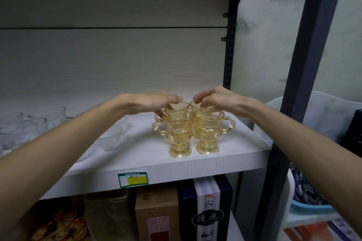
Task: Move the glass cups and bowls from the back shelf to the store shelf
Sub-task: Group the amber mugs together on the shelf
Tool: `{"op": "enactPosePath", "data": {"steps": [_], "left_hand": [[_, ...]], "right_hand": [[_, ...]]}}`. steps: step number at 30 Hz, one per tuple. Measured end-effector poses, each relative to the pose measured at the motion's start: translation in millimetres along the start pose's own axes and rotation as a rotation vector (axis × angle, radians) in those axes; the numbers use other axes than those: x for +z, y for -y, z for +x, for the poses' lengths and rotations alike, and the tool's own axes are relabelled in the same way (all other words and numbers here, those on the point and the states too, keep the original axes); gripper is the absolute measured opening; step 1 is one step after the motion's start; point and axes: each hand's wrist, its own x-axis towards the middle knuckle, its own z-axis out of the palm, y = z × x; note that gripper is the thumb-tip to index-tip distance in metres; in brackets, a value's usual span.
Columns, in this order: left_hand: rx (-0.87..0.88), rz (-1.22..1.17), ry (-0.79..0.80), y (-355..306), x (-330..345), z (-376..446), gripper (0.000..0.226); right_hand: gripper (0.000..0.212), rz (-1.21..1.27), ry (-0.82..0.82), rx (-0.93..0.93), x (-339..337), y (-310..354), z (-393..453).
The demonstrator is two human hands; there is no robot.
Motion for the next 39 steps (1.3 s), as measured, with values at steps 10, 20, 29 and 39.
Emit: {"op": "enactPosePath", "data": {"steps": [10, 20, 29, 39], "left_hand": [[0.293, 0.165, -0.044, 1, -2, -26, 0.03], [0.315, 0.095, -0.142, 3, 15, -6, 0.023], [0.299, 0.074, -0.17, -11, 28, 6, 0.02], [0.3, 0.144, -0.152, -14, 25, 8, 0.022]], "right_hand": [[0.022, -0.233, -0.012, -0.173, -5, 10, -34], [0.021, -0.321, -0.012, -0.176, -17, 2, -26], [0.026, -0.488, 0.013, -0.139, -31, 4, -23], [0.017, -0.472, 0.033, -0.124, -34, 3, -28]]}}
